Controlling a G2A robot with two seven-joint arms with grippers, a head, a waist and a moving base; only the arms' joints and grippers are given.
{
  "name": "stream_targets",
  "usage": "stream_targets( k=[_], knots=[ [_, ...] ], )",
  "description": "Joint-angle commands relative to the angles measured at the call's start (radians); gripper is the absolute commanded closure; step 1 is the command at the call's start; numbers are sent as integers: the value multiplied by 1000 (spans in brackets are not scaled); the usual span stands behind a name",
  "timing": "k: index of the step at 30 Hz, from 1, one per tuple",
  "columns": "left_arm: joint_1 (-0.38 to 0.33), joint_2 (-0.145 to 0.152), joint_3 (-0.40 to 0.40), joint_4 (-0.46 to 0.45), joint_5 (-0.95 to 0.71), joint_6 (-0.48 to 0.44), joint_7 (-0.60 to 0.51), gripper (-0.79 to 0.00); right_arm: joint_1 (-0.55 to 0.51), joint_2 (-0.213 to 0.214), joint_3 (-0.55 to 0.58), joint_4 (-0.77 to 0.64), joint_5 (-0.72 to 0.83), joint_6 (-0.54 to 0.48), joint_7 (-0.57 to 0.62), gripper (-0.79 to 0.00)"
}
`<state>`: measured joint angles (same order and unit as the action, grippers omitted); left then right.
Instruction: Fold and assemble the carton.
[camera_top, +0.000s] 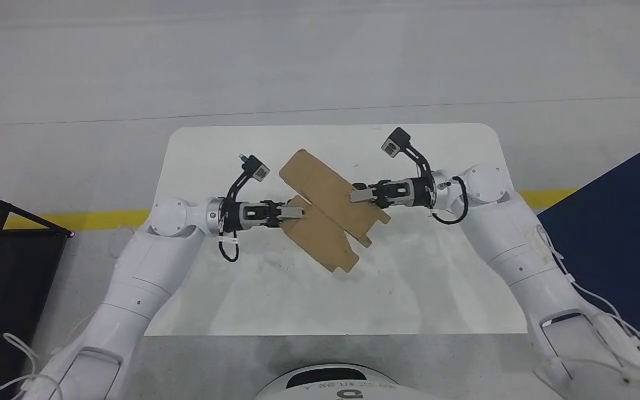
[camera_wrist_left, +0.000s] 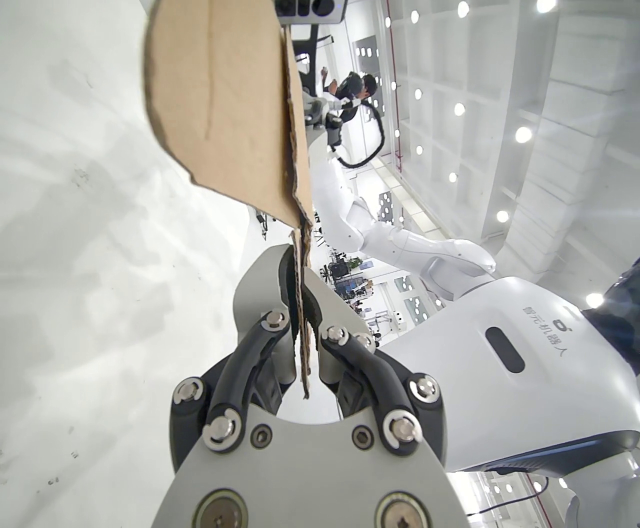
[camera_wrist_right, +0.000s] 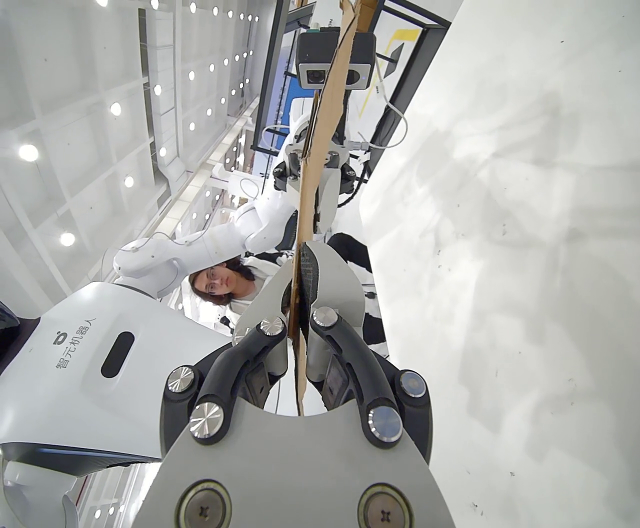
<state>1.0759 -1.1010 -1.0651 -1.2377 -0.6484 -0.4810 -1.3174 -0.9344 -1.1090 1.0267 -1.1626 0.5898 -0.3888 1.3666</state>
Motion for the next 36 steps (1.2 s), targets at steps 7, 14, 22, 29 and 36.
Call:
stream_targets(
  k=[7, 14, 22, 29, 36],
  knots=[
    [-3, -7, -9, 18, -18, -30, 66, 0, -33, 5, 36, -20, 33, -37, -22, -693],
    [-2, -12, -21, 18, -32, -61, 111, 0, -93, 18, 89, -46, 42, -67, -58, -514],
    [-3, -13, -30, 26, -6, -69, 132, 0, -192, 38, 151, -132, -40, -64, -179, -391],
    [-3, -16, -43, 34, 51, -86, 247, 0, -272, 51, 178, -213, -110, -41, -225, -366],
    [3, -18, -46, 26, 63, -82, 266, 0, -304, 56, 181, -260, -215, 4, -313, -360]
  ],
)
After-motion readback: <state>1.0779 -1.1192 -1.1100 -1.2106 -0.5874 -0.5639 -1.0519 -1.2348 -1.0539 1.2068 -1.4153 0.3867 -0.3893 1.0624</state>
